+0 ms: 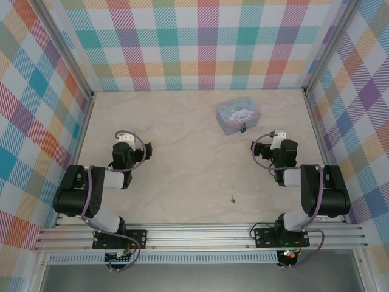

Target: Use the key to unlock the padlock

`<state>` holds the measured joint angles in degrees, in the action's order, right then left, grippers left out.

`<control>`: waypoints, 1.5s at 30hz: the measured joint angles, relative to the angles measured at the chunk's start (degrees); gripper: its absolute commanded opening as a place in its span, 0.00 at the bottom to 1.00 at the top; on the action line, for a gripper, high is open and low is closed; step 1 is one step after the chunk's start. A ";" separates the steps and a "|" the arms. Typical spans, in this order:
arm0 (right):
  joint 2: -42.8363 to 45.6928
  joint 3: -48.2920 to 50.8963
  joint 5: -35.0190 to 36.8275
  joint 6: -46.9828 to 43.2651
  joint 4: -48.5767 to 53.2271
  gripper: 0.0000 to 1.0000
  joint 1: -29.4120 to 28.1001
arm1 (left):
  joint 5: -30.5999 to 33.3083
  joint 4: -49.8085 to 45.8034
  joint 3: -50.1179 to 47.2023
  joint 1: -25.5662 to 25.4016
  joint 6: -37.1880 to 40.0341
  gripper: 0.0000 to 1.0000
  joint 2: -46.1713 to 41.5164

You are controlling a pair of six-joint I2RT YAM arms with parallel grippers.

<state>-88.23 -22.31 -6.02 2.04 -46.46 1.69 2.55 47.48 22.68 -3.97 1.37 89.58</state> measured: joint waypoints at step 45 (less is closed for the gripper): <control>21.51 -10.08 -3.48 8.66 36.52 1.00 0.02 | -4.79 -32.96 15.76 -0.09 -19.80 1.00 -17.07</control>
<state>-66.72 -32.38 -9.50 10.70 -9.93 1.72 -2.24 14.52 38.44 -4.05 -18.44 72.51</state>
